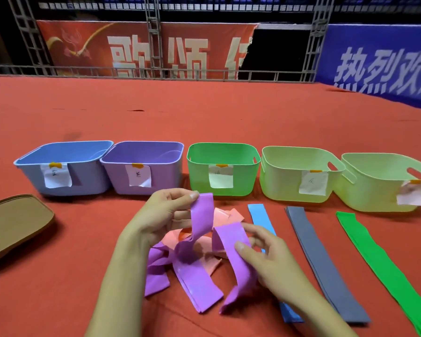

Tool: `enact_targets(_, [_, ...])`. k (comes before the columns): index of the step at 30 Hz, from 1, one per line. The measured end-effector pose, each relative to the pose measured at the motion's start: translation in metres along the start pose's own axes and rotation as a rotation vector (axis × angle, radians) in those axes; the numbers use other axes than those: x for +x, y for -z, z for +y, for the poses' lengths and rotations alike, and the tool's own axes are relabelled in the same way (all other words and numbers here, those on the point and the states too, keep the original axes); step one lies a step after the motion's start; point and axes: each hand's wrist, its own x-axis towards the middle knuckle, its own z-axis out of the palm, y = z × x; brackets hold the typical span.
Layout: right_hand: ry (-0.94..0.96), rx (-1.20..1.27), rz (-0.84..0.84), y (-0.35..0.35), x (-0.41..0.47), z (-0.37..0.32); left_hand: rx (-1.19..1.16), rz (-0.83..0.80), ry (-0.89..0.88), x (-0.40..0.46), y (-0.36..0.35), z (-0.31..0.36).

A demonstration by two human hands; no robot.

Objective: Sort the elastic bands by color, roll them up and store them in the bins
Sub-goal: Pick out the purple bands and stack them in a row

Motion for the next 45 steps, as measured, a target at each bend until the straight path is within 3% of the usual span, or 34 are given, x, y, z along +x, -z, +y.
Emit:
enact_targets(4, [-0.207, -0.392, 0.002, 0.025, -0.017, 0.01, 0.008, 0.041, -0.026, 0.0, -0.003, -0.001])
enact_targets(8, [-0.265, -0.926, -0.056, 0.032, -0.027, 0.007, 0.019, 0.057, -0.037, -0.001, -0.005, 0.0])
enact_targets(11, [-0.199, -1.002, -0.037, 0.031, -0.03, 0.002, 0.036, 0.07, -0.038, 0.0, -0.004, -0.001])
enact_targets(18, [-0.197, -0.807, -0.016, 0.036, -0.017, 0.01, 0.014, 0.065, -0.059, -0.001, -0.004, 0.001])
enact_targets(25, [-0.05, -0.685, 0.024, 0.007, 0.019, 0.022, -0.015, 0.055, -0.066, -0.004, -0.007, 0.006])
enact_targets(32, [-0.161, -0.696, 0.071, -0.019, 0.048, 0.023, -0.017, 0.057, -0.07, -0.006, -0.006, 0.007])
enact_targets(40, [-0.164, -0.056, 0.008, -0.001, 0.045, 0.007, 0.005, 0.052, -0.072, -0.007, -0.009, 0.009])
enact_targets(45, [-0.006, 0.105, -0.033, 0.012, 0.036, -0.02, 0.029, 0.056, -0.07, -0.009, -0.016, 0.012])
